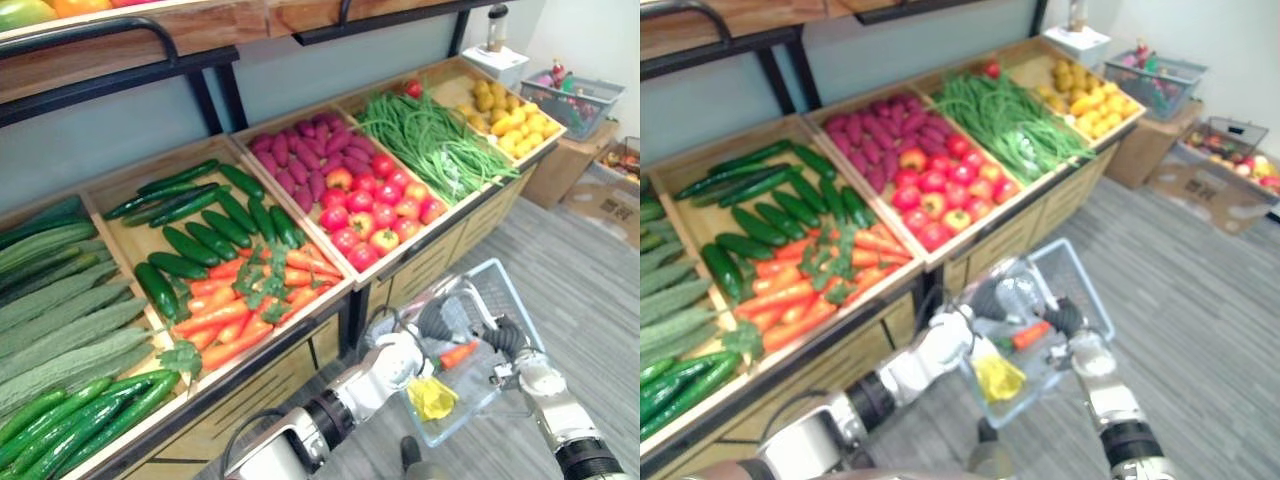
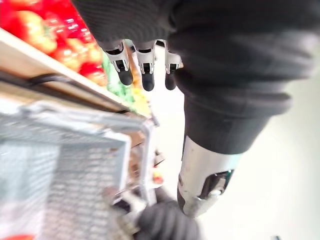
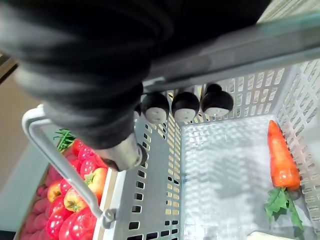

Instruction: Pick vegetable in the basket

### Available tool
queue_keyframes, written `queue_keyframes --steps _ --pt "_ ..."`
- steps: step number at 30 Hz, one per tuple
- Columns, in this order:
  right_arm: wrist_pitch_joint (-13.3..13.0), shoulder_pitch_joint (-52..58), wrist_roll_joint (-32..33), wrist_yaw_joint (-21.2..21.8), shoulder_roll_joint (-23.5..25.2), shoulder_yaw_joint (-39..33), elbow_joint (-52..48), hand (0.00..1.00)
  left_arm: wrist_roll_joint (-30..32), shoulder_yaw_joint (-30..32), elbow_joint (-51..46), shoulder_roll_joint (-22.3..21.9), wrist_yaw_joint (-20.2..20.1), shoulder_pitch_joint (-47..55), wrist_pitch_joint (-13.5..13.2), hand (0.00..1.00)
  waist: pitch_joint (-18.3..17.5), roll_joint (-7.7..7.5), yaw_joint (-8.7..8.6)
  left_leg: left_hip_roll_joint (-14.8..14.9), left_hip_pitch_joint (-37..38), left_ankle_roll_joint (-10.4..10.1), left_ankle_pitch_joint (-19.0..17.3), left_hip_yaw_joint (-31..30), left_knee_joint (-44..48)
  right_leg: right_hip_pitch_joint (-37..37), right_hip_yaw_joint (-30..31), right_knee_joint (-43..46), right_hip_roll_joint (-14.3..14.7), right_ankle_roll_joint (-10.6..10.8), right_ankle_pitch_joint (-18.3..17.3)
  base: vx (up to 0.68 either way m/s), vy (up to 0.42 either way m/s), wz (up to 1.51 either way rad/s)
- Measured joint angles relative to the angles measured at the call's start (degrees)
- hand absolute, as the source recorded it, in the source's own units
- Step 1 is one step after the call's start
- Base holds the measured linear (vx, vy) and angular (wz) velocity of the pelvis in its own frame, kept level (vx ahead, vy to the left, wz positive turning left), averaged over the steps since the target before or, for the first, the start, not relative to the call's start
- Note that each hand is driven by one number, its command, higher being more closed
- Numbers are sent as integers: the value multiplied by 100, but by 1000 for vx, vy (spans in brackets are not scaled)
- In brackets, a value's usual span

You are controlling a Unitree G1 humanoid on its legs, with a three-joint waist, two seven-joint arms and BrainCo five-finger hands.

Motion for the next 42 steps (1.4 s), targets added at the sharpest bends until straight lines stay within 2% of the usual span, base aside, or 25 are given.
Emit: queue_keyframes --steps 3,8,10,14,16,20,25,28,31,32,34,35,37,38,39,40,41,42 --pt "8 103 -90 -7 103 -228 267 100 -182 228 -931 323 -155 363 -94 0 -138 6 94 2 1 0 0 -44 0 44 -67 -11 -4 -12 -10 13 0 11" --pt "85 322 -578 -116 315 -656 752 100 -1081 1410 -2511 842 -214 1348 -262 0 -210 18 251 -5 2 18 17 -226 0 183 -244 -46 -22 -22 -17 -13 0 17" --pt "98 369 -672 -140 384 -774 923 100 -1390 1846 -2929 937 -215 1714 -331 0 -214 15 265 -15 0 1 18 -327 0 258 -328 -54 -33 -33 -29 -42 1 22" --pt "108 432 -706 -198 519 -960 1318 100 -2180 2410 -3543 1058 -275 2429 -511 0 -229 4 433 -18 -35 -16 42 -396 -1 280 -405 -62 -43 -23 -67 -41 0 11" --pt "114 444 -818 -241 626 -1112 1446 100 -2473 2505 -3678 1058 -357 2716 -557 0 -238 2 439 -21 -37 -19 53 -487 -1 342 -479 -80 -45 -50 -86 -33 0 18" --pt "115 498 -916 -375 726 -1348 1794 100 -3069 2546 -3895 1046 -680 3277 -571 0 -323 -4 560 -12 -89 -16 70 -547 -1 353 -563 -116 -40 -59 -93 -24 -2 9" --pt "112 543 -910 -416 853 -1568 2149 100 -3401 2689 -4170 996 -838 3717 -571 0 -362 -8 585 -15 -137 -15 96 -705 0 442 -723 -162 -37 -57 -91 -13 1 16" --pt "100 541 -883 -517 924 -1703 2381 100 -3442 2656 -4218 995 -947 3854 -563 0 -358 -22 686 -18 -158 -9 108 -770 5 461 -789 -159 -38 -53 -90 -12 1 12" --pt "83 515 -777 -632 991 -1903 2643 100 -3626 2598 -4220 1003 -1073 3926 -561 0 -325 -96 730 -25 -369 8 51 -901 276 452 -934 -113 -78 -26 -89 -20 8 28" --pt "82 518 -662 -655 1023 -1997 2687 100 -3626 2570 -4220 1003 -1100 3927 -561 0 -274 -162 763 11 -606 61 -184 -970 792 445 -971 -25 -107 -53 -68 -34 20 12" --pt "82 529 -592 -689 1029 -2119 2749 100 -3627 2485 -4225 998 -1113 3926 -562 0 -241 -163 869 85 -816 98 -595 -971 1525 495 -984 122 -125 -14 -120 -34 44 1" --pt "70 531 -563 -748 1034 -2193 2746 100 -3629 2437 -4230 998 -1115 3915 -564 0 -212 -140 868 121 -940 115 -848 -991 1917 527 -981 234 -137 22 -175 -77 82 -4" --pt "58 576 -457 -847 1095 -2295 2624 100 -3700 2301 -4258 1033 -1130 3866 -565 0 -196 -206 866 61 -1155 223 -1035 -934 2287 317 -921 413 -315 121 -360 -117 146 -3" --pt "58 615 -448 -876 1179 -2392 2427 100 -3793 2205 -4310 1071 -1139 3781 -554 0 -154 -245 855 115 -1467 423 -1284 -781 3078 100 -876 580 -399 150 -383 -91 193 -10" --pt "60 649 -447 -885 1225 -2407 2318 100 -3806 2183 -4335 1069 -1148 3760 -554 0 -125 -241 851 158 -1609 448 -1541 -740 3557 24 -855 642 -420 168 -371 -69 287 -18" --pt "63 758 -443 -886 1339 -2395 2080 100 -3846 2180 -4344 1119 -1157 3734 -548 0 -44 -269 808 153 -1574 569 -1947 -593 3836 46 -878 640 -491 250 -308 -64 308 -22" --pt "59 796 -440 -886 1486 -2376 1942 100 -3850 2260 -4357 1205 -1155 3674 -522 0 63 -264 714 167 -1479 853 -2152 -432 3663 39 -998 842 -625 47 -247 -69 299 -26" --pt "51 704 -435 -876 1523 -2348 1939 100 -3853 2346 -4358 1216 -1153 3641 -509 0 211 -219 715 265 -1435 915 -2163 -363 3665 -144 -1123 1470 -643 -315 -272 -85 270 -39"
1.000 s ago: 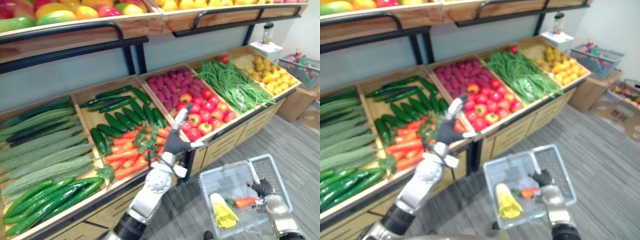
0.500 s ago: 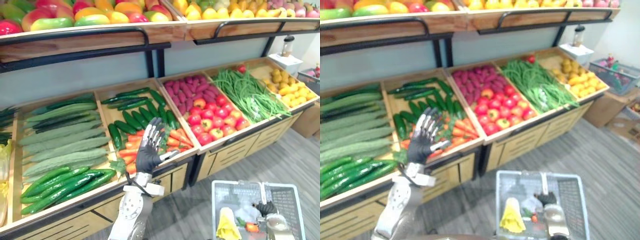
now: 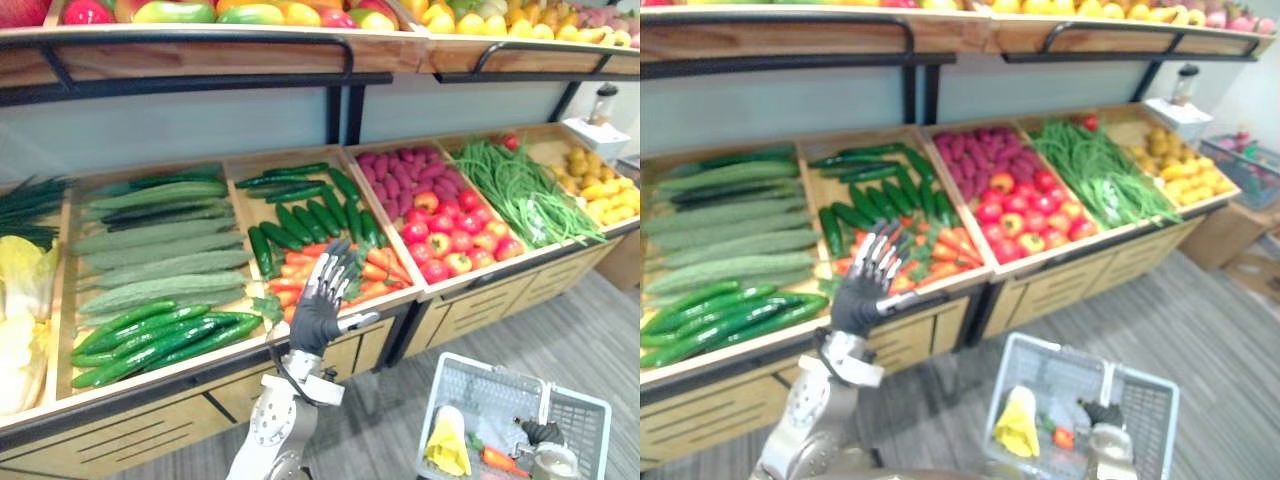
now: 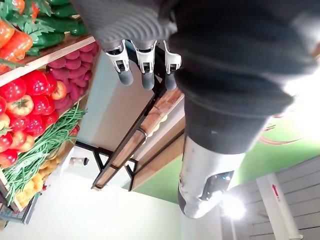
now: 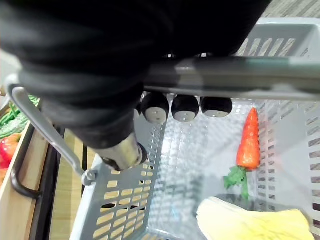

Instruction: Pick vegetable in the basket

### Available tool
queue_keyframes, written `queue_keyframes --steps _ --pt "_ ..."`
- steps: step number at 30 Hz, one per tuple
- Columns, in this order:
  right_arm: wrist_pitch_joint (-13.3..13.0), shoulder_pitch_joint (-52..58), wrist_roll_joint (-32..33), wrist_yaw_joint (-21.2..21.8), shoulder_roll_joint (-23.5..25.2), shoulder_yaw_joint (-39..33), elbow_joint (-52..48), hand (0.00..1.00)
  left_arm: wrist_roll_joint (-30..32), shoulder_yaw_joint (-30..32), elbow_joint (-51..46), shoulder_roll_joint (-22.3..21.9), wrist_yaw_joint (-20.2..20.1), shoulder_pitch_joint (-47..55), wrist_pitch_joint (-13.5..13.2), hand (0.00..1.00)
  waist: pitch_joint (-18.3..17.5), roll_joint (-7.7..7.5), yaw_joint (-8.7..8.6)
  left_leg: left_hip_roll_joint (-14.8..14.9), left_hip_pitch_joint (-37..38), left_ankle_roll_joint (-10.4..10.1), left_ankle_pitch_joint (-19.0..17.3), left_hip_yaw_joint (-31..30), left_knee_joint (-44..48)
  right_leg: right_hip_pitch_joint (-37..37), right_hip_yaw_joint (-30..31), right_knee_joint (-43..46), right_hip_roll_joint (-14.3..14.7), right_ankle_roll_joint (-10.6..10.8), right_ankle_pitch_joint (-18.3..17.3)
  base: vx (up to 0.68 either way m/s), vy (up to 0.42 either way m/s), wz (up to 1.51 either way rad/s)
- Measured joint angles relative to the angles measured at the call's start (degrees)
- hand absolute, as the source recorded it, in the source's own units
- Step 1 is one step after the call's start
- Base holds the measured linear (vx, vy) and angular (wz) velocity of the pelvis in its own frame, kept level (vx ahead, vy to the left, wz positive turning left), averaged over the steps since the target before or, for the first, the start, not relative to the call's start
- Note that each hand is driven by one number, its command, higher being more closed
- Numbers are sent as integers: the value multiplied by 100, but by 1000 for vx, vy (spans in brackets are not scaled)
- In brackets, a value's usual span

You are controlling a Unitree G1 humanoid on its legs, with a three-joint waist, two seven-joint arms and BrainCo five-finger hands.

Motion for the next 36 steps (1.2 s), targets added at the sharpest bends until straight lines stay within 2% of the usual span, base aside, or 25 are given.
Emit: queue_keyframes --steps 1,2,4,5,6,7,9,11,13,14,16,18,19,20,22,23,24,25,26,27,28,30,33,36 --pt "2 -168 107 -11 61 7 -44 100 -15 241 -3 -23 48 -71 38 0 243 77 16 184 107 123 71 70 -81 -391 -311 1742 -17 -410 -241 -91 338 -51" --pt "-8 -195 199 -17 74 -100 -157 100 -25 320 -7 -6 55 -102 47 0 394 160 19 227 299 203 173 186 -320 -580 -470 3142 -151 -564 -340 -82 358 -52" --pt "-69 -184 181 -76 32 -127 -238 100 -25 376 -21 12 54 -95 72 0 387 146 56 95 518 181 322 348 -778 -603 -391 4478 -410 -566 -343 -68 320 -43" --pt "-68 -181 179 -100 29 -95 -236 100 -27 416 -30 11 53 -98 80 0 350 93 65 -8 646 127 454 491 -1101 -522 -268 4863 -492 -546 -333 -65 245 -42" --pt "-66 -174 179 -98 38 -83 -224 100 -27 439 -38 11 52 -96 83 0 344 89 88 -60 707 91 517 565 -1260 -426 -240 4887 -513 -518 -316 -80 193 -49" --pt "-63 -142 180 -98 52 -73 -216 100 -26 495 -74 12 51 -87 90 0 317 72 143 -153 786 17 633 774 -1490 -179 -229 4734 -548 -399 -246 -75 124 -39" --pt "-19 -143 174 -93 41 9 -192 100 -24 672 -208 14 57 -9 90 0 239 -34 169 -329 842 60 721 1090 -1718 243 -258 4074 -583 -223 -172 -83 80 -66" --pt "13 -148 77 -76 34 186 -162 100 -18 856 -324 12 80 112 78 0 113 -54 302 -413 790 153 784 1579 -1837 591 -449 3079 -584 -169 -141 -85 16 -110" --pt "12 -228 50 33 31 389 -111 100 -8 1038 -355 9 107 166 74 0 -19 -14 446 -374 529 305 885 2171 -1822 714 -757 1758 -527 -152 -135 -151 -48 -144" --pt "13 -334 48 43 17 471 -7 100 8 1095 -352 -19 145 147 70 0 -38 31 446 -252 300 343 904 2430 -1653 777 -928 1083 -504 194 -433 -162 -99 -118" --pt "17 -394 48 72 12 673 61 100 13 1148 -333 -55 223 123 69 0 -32 54 453 65 34 408 923 2680 -1253 812 -1223 202 -370 412 -754 -166 -199 -126" --pt "16 -374 45 96 -22 788 46 100 22 1201 -161 -184 269 101 68 0 -18 112 442 398 -47 397 929 2759 -931 1004 -1412 -562 -105 561 -898 -193 -271 -112" --pt "14 -245 49 126 -136 807 25 100 29 1169 37 -330 274 77 72 0 -8 345 373 649 -52 283 1006 2698 -842 1107 -1395 -812 183 627 -799 -213 -247 -51" --pt "12 -26 70 119 -185 795 -86 100 90 1055 76 -449 270 125 69 0 -17 523 240 830 -15 186 1125 2639 -869 1129 -1364 -859 373 552 -782 -202 -212 -36" --pt "-19 211 73 111 -197 788 -316 100 127 1003 77 -445 258 242 63 0 7 639 124 1020 145 31 1348 2548 -967 1177 -1240 -893 598 348 -844 -168 -180 -43" --pt "-81 353 73 104 -200 744 -451 100 135 1022 79 -408 253 305 61 0 -11 694 115 1190 267 -78 1479 2528 -973 1186 -1100 -881 740 205 -908 -129 -180 -61" --pt "-116 413 74 102 -202 713 -487 100 137 1029 80 -395 253 339 54 0 -21 715 117 1254 327 -121 1556 2497 -972 1195 -1021 -877 793 160 -923 -117 -251 -69" --pt "-172 486 76 80 -204 614 -515 100 137 1031 90 -393 244 394 33 0 -15 746 118 1305 416 -253 1744 2097 -940 1216 -829 -830 856 70 -922 -82 -201 -83" --pt "-180 483 74 30 -234 582 -514 100 137 1063 89 -405 241 470 22 0 -5 768 160 1188 448 -498 1937 1126 -931 1212 -551 -785 892 -10 -893 -98 -230 -89" --pt "-180 458 72 20 -256 594 -509 100 138 1094 85 -405 230 517 19 0 -5 766 170 1063 450 -653 2027 553 -931 1194 -398 -772 895 1 -870 -74 -156 -115" --pt "-182 374 36 -16 -350 677 -500 100 142 1165 68 -407 203 628 12 0 -3 763 195 714 523 -913 2006 -598 -977 1112 -34 -770 830 -48 -840 -49 -59 -109" --pt "-195 256 18 -22 -484 782 -446 100 247 1318 -3 -398 121 703 -14 0 -6 799 252 340 814 -1055 1848 -1464 -1327 905 413 -874 817 -42 -730 -41 8 -125" --pt "-205 260 77 -10 -466 642 -420 100 231 1483 -105 -395 -31 690 -81 0 -38 851 131 312 968 -1122 1804 -1554 -1701 809 622 -1184 880 -13 -459 6 1 -60" --pt "-204 270 35 -6 -472 534 -377 100 217 1439 -283 -404 -145 689 -109 0 -27 849 125 321 1177 -1259 1705 -1464 -2107 754 821 -1340 898 79 -220 57 90 -37"
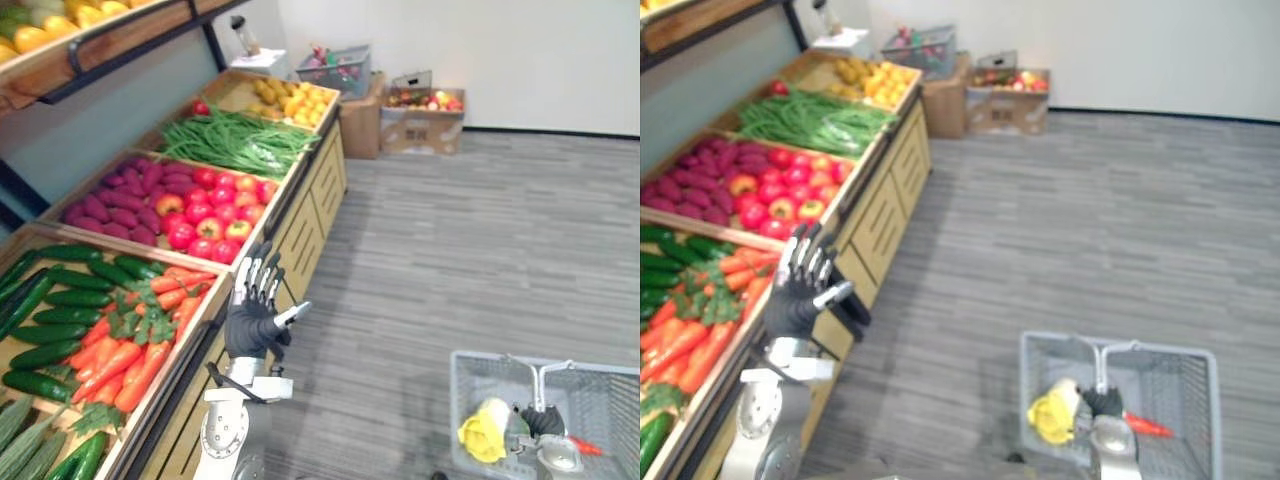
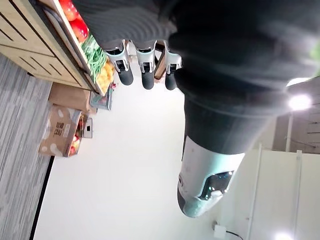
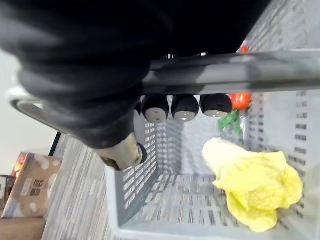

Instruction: Pick vegetable in the basket

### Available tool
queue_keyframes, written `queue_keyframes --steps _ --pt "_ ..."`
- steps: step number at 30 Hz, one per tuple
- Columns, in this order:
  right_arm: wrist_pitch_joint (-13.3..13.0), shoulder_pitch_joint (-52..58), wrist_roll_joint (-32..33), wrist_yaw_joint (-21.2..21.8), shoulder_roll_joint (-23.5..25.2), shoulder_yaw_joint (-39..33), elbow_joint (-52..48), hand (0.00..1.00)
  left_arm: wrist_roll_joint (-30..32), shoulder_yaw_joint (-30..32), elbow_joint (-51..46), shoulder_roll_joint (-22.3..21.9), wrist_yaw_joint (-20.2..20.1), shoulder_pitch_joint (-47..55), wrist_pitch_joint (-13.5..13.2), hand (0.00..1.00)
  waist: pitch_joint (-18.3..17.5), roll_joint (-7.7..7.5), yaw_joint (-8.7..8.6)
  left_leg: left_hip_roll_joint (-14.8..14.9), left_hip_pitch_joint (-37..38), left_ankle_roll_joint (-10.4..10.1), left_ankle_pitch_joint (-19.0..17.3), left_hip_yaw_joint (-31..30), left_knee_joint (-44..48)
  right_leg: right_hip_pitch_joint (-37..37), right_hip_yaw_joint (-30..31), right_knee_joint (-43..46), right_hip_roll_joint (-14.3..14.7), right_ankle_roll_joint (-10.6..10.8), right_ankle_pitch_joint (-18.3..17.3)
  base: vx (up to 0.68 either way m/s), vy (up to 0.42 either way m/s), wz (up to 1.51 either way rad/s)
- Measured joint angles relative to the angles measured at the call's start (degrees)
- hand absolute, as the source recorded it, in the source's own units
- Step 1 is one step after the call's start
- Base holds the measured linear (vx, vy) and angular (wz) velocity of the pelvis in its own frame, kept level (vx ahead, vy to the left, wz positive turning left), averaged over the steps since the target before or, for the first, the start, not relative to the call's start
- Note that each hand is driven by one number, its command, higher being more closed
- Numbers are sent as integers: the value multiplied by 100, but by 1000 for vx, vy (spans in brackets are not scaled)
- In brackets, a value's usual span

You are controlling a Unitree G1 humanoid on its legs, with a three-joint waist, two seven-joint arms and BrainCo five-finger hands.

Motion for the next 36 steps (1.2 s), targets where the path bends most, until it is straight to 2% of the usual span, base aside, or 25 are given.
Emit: queue_keyframes --steps 3,5,7,8,9,10,12,13,14,16,18,19,21,25,27,29,31,32,33,36 --pt "1 33 -6 -8 14 -53 31 100 -191 -178 -160 -3 -85 -78 -82 0 19 39 -49 -21 154 -145 -127 26 -355 -125 105 3 -15 81 72 20 94 -17" --pt "1 48 -6 -16 28 -168 39 100 -208 -340 -150 0 -79 -165 -86 0 48 63 -134 -40 162 -147 -407 69 -449 -184 101 0 -44 167 122 -49 157 3" --pt "1 68 -1 -61 91 -208 109 100 -207 -560 -126 11 -54 -200 -86 0 96 -11 -119 -174 210 -125 -596 93 -446 -190 161 17 -184 234 151 -74 173 -10" --pt "-6 79 2 -102 174 -217 141 100 -201 -684 -121 25 -38 -176 -91 0 155 -163 -65 -327 236 -51 -679 170 -388 -259 274 78 -341 305 134 -106 184 -24" --pt "-11 83 12 -120 219 -237 165 100 -201 -740 -108 37 -33 -180 -90 0 154 -210 -16 -404 216 -15 -754 245 -341 -325 332 150 -420 319 101 -141 210 -31" --pt "-35 98 34 -138 301 -290 184 100 -200 -820 -108 92 -24 -179 -89 0 189 -308 21 -563 216 31 -813 280 -318 -428 400 258 -583 264 21 -114 151 -14" --pt "-38 99 38 -178 382 -362 227 100 -171 -887 -110 250 -25 -174 -89 0 174 -397 21 -755 233 53 -822 275 -406 -554 290 418 -786 -27 -107 -59 125 -10" --pt "-47 74 38 -190 415 -367 240 100 -154 -879 -110 296 -19 -163 -90 0 176 -416 28 -783 265 59 -818 285 -462 -639 156 537 -838 -366 -131 6 79 -20" --pt "-116 15 37 -191 461 -347 403 100 -153 -875 -109 399 -19 -158 -87 0 159 -433 28 -742 317 65 -802 321 -503 -709 -34 722 -828 -477 69 12 57 -27" --pt "-150 -74 2 -188 527 -304 556 100 -154 -831 -95 420 -20 -115 -89 0 112 -527 85 -656 434 25 -763 445 -576 -731 -396 767 -794 -223 246 42 -6 -41" --pt "-198 -123 -60 -185 527 -277 704 100 -153 -851 -20 413 -28 -140 -87 0 72 -632 92 -585 417 23 -757 538 -596 -738 -451 609 -726 -161 284 62 -40 -30" --pt "-236 -152 -59 -188 525 -277 791 100 -153 -891 49 410 -34 -139 -81 0 65 -661 93 -566 414 34 -713 568 -637 -735 -458 490 -695 -60 347 68 -35 -12" --pt "-246 -198 -58 -189 521 -293 901 100 -153 -879 152 410 -21 -148 -74 0 65 -654 55 -533 384 44 -693 576 -653 -730 -472 391 -656 18 396 69 -28 -5" --pt "-252 -256 -49 -190 521 -309 1055 100 -152 -889 172 378 3 -258 -74 0 72 -586 31 -451 328 25 -750 528 -461 -601 -665 357 -619 22 393 47 -16 10" --pt "-262 -283 -50 -191 521 -326 1054 100 -153 -889 235 350 28 -299 -76 0 110 -493 39 -350 203 12 -919 466 -134 -520 -771 343 -572 38 380 16 -27 14" --pt "-272 -287 -50 -234 481 -352 1048 100 -154 -897 346 272 83 -270 -75 0 212 -294 27 -207 12 -14 -1120 302 307 -432 -969 457 -516 163 209 -13 -57 22" --pt "-291 -240 -42 -243 418 -367 994 100 -154 -945 390 212 138 -184 -74 0 324 -130 29 -129 9 -53 -1099 156 472 -381 -1090 633 -466 75 -46 -34 -96 30" --pt "-295 -195 -8 -271 355 -409 943 100 -154 -994 509 210 148 -142 -72 0 376 -77 31 -134 -314 -8 -991 -4 1123 -359 -1164 730 -509 90 -161 -63 -95 31" --pt "-294 -172 -6 -309 303 -411 896 100 -153 -1013 572 174 164 -65 -63 0 392 -87 46 -154 -552 67 -805 -64 1573 -348 -1162 756 -547 65 -183 -69 -89 10" --pt "-290 -174 -15 -352 136 -402 826 100 -133 -1140 571 171 171 97 -60 0 433 -86 197 -154 -900 252 -95 100 2360 -337 -931 698 -600 37 -196 1 -93 -33"
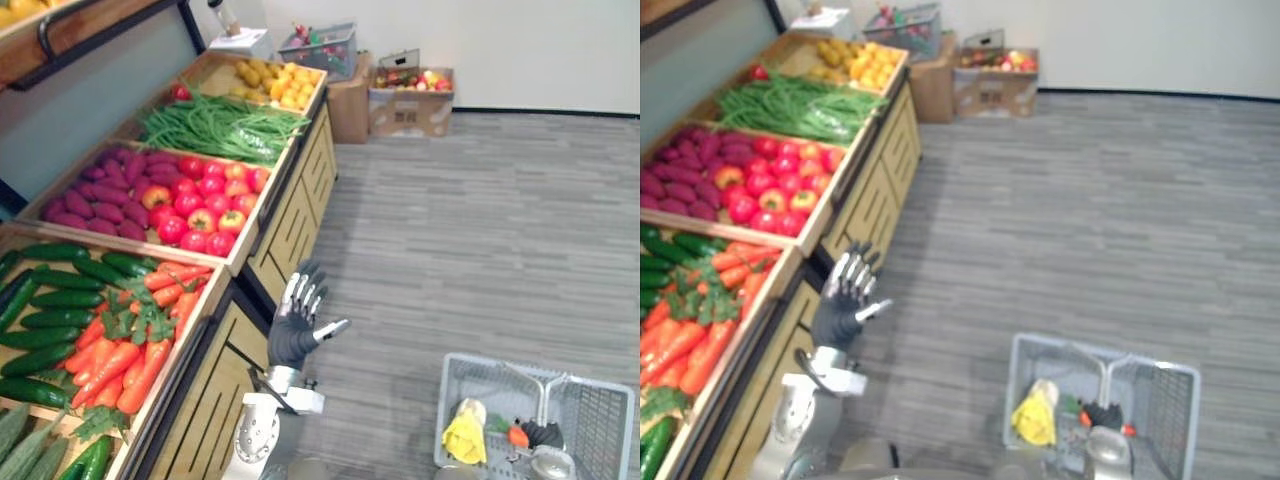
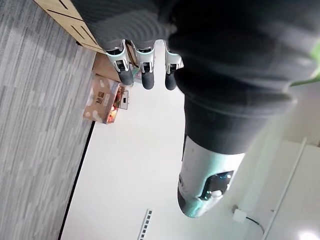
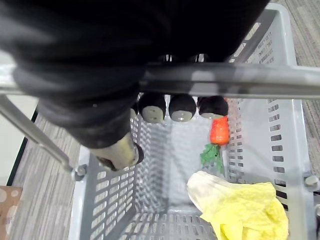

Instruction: Pick vegetable in the basket

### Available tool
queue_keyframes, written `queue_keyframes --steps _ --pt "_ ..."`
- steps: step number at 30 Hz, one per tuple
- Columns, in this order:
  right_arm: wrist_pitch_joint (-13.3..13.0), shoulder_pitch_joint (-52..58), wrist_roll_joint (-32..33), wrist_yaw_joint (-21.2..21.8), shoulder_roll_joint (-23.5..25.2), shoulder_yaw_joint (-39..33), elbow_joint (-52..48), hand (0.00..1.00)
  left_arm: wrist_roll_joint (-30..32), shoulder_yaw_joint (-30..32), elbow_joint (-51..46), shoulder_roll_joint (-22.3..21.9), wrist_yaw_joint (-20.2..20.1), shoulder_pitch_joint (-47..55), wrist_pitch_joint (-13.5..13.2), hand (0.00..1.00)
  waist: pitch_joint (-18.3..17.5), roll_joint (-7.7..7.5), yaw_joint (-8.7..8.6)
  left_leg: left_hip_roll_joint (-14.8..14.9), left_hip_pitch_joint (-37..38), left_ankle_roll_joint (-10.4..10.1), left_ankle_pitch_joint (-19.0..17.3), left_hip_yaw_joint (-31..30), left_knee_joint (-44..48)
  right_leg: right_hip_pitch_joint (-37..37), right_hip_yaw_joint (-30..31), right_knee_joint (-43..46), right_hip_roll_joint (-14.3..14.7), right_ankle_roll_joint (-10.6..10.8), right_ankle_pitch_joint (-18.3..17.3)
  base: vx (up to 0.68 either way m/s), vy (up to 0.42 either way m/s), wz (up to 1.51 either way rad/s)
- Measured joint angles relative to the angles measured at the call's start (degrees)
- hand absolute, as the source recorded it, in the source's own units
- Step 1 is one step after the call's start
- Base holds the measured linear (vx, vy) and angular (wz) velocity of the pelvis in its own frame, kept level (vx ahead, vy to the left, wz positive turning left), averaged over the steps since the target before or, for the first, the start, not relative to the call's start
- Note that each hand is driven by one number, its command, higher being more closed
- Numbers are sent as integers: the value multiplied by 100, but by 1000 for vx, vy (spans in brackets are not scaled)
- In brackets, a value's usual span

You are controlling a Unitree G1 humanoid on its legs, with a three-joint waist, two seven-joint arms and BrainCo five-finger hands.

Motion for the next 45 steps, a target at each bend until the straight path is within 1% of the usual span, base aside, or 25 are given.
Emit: queue_keyframes --steps 2,3,4,5,6,7,8,10,11,14,15,18,21,24,26,27,29,30,32,33,35,36,37,40,45 --pt "15 16 -1 -11 -72 2 -1 100 35 -5 -6 2 2 59 1 0 21 28 -1 70 -106 334 658 295 278 183 32 -255 -6 -34 -4 26 -96 -24" --pt "19 48 -1 -17 -83 1 -1 100 39 -5 -7 4 1 62 1 0 29 49 -7 86 -155 319 820 264 355 231 31 -322 25 -94 -5 29 -108 -12" --pt "24 93 -1 -33 -88 1 0 100 39 -4 -13 13 -2 54 1 0 64 102 -15 105 -308 157 1150 55 572 333 31 -432 108 -185 2 22 -95 -4" --pt "31 142 1 -49 -86 11 1 100 41 -8 -21 15 -4 66 5 0 93 138 -15 67 -541 -104 1095 -155 917 421 49 -498 165 -298 67 26 -69 1" --pt "43 150 5 -63 -90 -10 2 100 41 -14 -22 13 -5 69 14 0 108 165 -13 -7 -612 -230 828 -183 1085 454 56 -500 148 -304 72 38 23 3" --pt "57 164 8 -87 -94 -7 1 100 42 -3 -39 29 -11 91 26 0 115 178 -7 -235 -649 -134 325 -117 1110 478 36 -492 143 -329 89 44 68 3" --pt "59 158 8 -86 -90 12 -3 100 41 9 -52 30 -11 107 26 0 116 181 4 -363 -644 -87 143 -56 977 471 37 -489 148 -330 89 74 135 -3" --pt "64 130 -2 -85 -75 69 4 100 41 79 -67 50 -9 124 37 0 144 180 109 -638 -391 267 -162 301 -45 452 93 -495 218 -299 68 103 140 -13" --pt "69 80 -6 -71 -63 168 -1 100 41 201 -87 60 -2 122 46 0 170 131 147 -775 5 254 -274 304 -640 455 145 -595 189 -260 33 115 95 -4" --pt "73 5 -44 -61 -55 164 8 100 41 313 -87 65 16 46 56 0 249 14 146 -877 42 240 -315 307 -1041 475 10 -769 181 -181 193 109 67 26" --pt "84 -40 -63 -60 -49 164 18 100 41 399 -88 60 27 53 72 0 265 0 149 -881 160 284 -347 310 -1190 545 -98 -833 202 -91 294 115 61 21" --pt "82 -47 -101 -62 -65 240 38 100 41 432 -103 17 28 164 73 0 253 21 175 -772 537 316 -614 312 -1305 843 -39 -958 353 -99 289 72 16 -20" --pt "72 -50 -104 -65 -117 236 49 100 44 268 -159 -13 3 155 75 0 101 226 193 -610 738 365 -1040 313 -1742 739 137 -977 571 -211 190 38 41 -30" --pt "72 -47 -86 -13 -37 227 81 100 184 270 -185 4 12 65 85 0 84 109 300 -700 888 426 -1159 472 -1943 338 325 -200 449 -91 -228 31 42 -24" --pt "26 -85 -21 -16 50 114 216 100 269 285 -264 26 54 59 102 0 80 -48 291 -779 1044 462 -1335 524 -1893 -283 337 1380 143 34 -556 57 31 -14" --pt "3 -144 -11 -17 56 89 237 100 270 277 -263 48 67 61 104 0 76 -65 292 -785 1059 463 -1368 556 -1870 -470 359 1800 89 39 -549 55 49 -18" --pt "-62 -209 -4 -27 163 29 249 100 278 246 -262 320 70 29 113 0 5 -282 267 -897 1329 485 -1419 467 -1916 -762 312 2837 -214 86 -516 124 36 15" --pt "-77 -210 -1 -26 186 30 278 100 278 245 -264 361 72 5 114 0 -10 -248 259 -873 1398 482 -1417 433 -1920 -829 244 3012 -301 115 -532 184 -30 40" --pt "-75 -181 7 -21 310 2 407 100 284 250 -245 449 100 -19 107 0 -118 -409 258 -785 1408 442 -1400 229 -2002 -927 -32 2704 -369 -296 -804 202 -122 52" --pt "-76 -207 8 -21 315 -3 476 100 284 247 -233 459 110 -31 107 0 -133 -434 263 -739 1403 401 -1377 165 -2014 -959 -25 2485 -335 -296 -802 175 -160 61" --pt "-74 -211 7 -25 323 -28 579 100 308 218 -88 491 121 -84 108 0 -226 -511 240 -658 1289 275 -1317 -22 -1992 -910 224 1418 -160 -208 -494 152 -189 60" --pt "-87 -201 7 -26 317 -39 716 100 427 234 61 540 134 -113 114 0 -324 -629 185 -718 1228 148 -1326 -148 -2001 -868 403 1015 -161 123 -54 243 -273 53" --pt "-81 -229 6 -31 231 -116 780 100 498 194 289 387 148 -162 171 0 -337 -411 199 -537 1227 32 -1241 -210 -2040 -702 243 821 4 84 -41 234 -257 41" --pt "-24 -208 8 -24 73 -252 972 100 787 139 524 265 104 -173 195 0 -478 -78 163 -318 1418 -10 -997 -189 -2414 -313 16 251 274 -42 66 156 -141 14" --pt "24 -179 78 -23 40 -343 1092 100 1440 141 1390 295 104 -290 144 0 -575 75 130 -326 1513 42 -783 -176 -2692 136 -122 -690 417 -53 487 47 -60 7"
